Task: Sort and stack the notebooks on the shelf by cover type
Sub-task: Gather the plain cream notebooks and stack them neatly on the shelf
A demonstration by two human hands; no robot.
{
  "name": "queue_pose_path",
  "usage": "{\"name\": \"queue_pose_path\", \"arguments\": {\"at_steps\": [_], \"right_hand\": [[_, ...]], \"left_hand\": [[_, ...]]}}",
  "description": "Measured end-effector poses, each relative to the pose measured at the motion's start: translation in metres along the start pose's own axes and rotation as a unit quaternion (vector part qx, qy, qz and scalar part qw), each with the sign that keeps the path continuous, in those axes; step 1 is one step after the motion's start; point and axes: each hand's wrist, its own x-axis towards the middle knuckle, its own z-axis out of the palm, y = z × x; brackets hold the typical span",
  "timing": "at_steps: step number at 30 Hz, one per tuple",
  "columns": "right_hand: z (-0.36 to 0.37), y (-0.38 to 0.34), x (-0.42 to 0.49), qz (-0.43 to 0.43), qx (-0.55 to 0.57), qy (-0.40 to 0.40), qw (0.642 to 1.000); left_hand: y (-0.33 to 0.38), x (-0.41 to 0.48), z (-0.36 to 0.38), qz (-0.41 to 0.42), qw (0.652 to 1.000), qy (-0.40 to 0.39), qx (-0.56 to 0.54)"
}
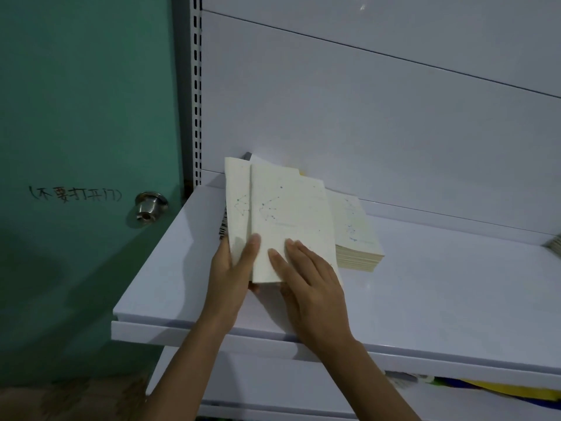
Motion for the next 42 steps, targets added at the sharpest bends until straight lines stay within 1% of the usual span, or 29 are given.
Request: {"name": "queue_pose_path", "arguments": {"at_steps": [3,5,12,15,17,18,19,20,21,22,23,25,26,29,31,33,36,39,42], "right_hand": [[0.001,-0.001,0.002,0.032,0.017,-0.042,0.998],[0.003,0.001,0.003,0.044,0.032,-0.044,0.998],[0.003,0.002,0.003,0.047,0.076,-0.053,0.995],[-0.009,-0.004,0.002,0.075,0.130,-0.030,0.988],[-0.022,-0.008,-0.006,0.148,0.174,0.014,0.973],[-0.032,-0.008,-0.012,0.204,0.203,0.050,0.956],[-0.044,-0.005,-0.019,0.271,0.233,0.089,0.930],[-0.059,0.000,-0.026,0.340,0.259,0.120,0.896],[-0.077,0.006,-0.033,0.399,0.287,0.135,0.860],[-0.098,0.016,-0.041,0.438,0.320,0.132,0.829],[-0.118,0.026,-0.050,0.453,0.365,0.116,0.805],[-0.158,0.047,-0.068,0.434,0.461,0.059,0.772],[-0.176,0.056,-0.078,0.423,0.495,0.046,0.757],[-0.223,0.072,-0.115,0.426,0.555,0.078,0.710],[-0.251,0.081,-0.144,0.431,0.558,0.095,0.703],[-0.279,0.089,-0.177,0.443,0.537,0.126,0.707],[-0.318,0.101,-0.227,0.480,0.471,0.179,0.718],[-0.359,0.114,-0.281,0.518,0.392,0.202,0.733],[-0.399,0.123,-0.326,0.532,0.348,0.221,0.739]], "left_hand": [[-0.005,0.004,-0.001,0.001,0.998,-0.002,0.056],[-0.010,0.007,-0.001,0.009,0.996,0.011,0.091],[-0.011,0.008,0.001,0.041,0.996,0.021,0.081],[0.000,-0.004,0.005,0.063,0.994,0.028,0.082],[0.010,-0.020,0.011,0.087,0.992,0.032,0.085],[0.016,-0.029,0.016,0.100,0.991,0.030,0.080],[0.021,-0.038,0.022,0.112,0.991,0.024,0.069],[0.026,-0.048,0.029,0.123,0.991,0.014,0.056],[0.031,-0.059,0.038,0.132,0.990,0.003,0.040],[0.036,-0.069,0.048,0.138,0.990,-0.011,0.025],[0.039,-0.079,0.060,0.141,0.990,-0.026,0.010],[0.041,-0.099,0.089,0.141,0.988,-0.066,-0.017],[0.040,-0.110,0.106,0.138,0.986,-0.084,-0.026],[0.034,-0.146,0.155,0.123,0.983,-0.131,-0.048],[0.027,-0.171,0.185,0.107,0.979,-0.163,-0.056],[0.018,-0.198,0.217,0.086,0.975,-0.200,-0.055],[0.001,-0.240,0.261,0.048,0.965,-0.251,-0.048],[-0.019,-0.283,0.303,-0.003,0.947,-0.318,-0.036],[-0.035,-0.323,0.339,-0.049,0.927,-0.371,-0.034]]}}
